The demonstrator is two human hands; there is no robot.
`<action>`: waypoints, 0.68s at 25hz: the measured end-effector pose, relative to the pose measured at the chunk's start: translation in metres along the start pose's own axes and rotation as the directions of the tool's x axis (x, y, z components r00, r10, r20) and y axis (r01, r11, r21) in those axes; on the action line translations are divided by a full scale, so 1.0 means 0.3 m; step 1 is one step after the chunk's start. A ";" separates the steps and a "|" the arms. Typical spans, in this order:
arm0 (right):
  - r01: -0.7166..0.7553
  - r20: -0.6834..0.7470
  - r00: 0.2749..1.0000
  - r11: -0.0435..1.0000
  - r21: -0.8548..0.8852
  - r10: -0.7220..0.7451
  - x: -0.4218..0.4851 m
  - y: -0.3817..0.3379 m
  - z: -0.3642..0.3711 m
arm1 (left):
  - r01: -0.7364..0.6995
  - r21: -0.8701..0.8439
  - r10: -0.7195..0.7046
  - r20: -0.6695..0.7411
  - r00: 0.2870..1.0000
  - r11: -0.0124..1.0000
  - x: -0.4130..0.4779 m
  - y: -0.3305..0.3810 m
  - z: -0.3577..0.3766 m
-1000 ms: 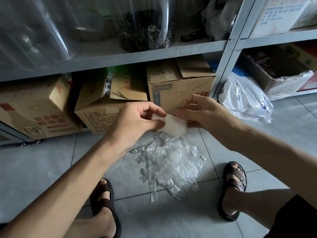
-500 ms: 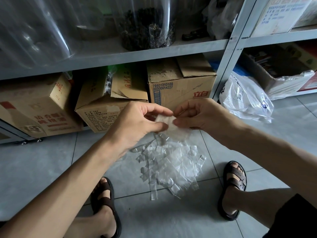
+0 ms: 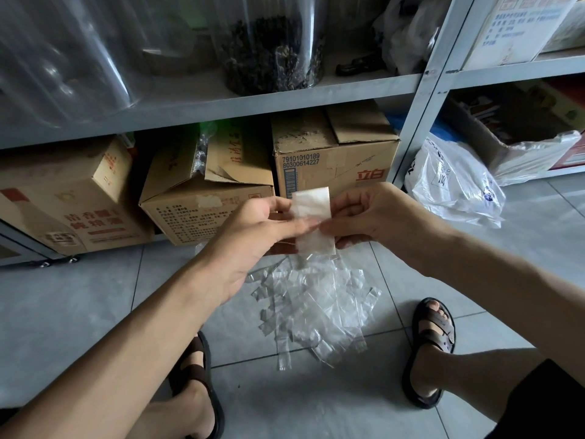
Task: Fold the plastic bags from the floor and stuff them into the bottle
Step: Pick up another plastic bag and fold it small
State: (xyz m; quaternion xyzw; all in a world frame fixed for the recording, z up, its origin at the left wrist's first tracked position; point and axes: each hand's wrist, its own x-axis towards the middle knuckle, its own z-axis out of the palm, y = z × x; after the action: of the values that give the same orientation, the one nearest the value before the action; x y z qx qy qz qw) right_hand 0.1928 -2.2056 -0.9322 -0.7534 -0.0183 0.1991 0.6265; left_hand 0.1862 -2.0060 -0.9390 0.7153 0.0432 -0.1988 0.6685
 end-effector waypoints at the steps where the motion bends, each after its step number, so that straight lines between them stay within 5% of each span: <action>1: 0.006 -0.010 1.000 1.000 0.012 -0.006 0.000 0.000 0.000 | 0.015 -0.012 -0.015 0.009 1.000 1.000 0.000 -0.001 0.002; 12: 0.021 -0.019 1.000 0.997 0.080 -0.019 -0.005 -0.002 0.005 | 0.015 -0.092 -0.018 -0.041 0.999 0.996 -0.013 0.029 0.010; 17: 0.013 0.033 0.999 0.968 0.253 -0.022 -0.010 -0.016 0.003 | 0.000 -0.191 0.003 0.013 1.000 0.982 -0.020 0.040 0.009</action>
State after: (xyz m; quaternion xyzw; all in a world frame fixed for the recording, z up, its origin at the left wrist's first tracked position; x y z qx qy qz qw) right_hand 0.1910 -2.2046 -0.9268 -0.6638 -0.0103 0.2077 0.7185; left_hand 0.1841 -2.0086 -0.9257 0.6464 0.0569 -0.1980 0.7346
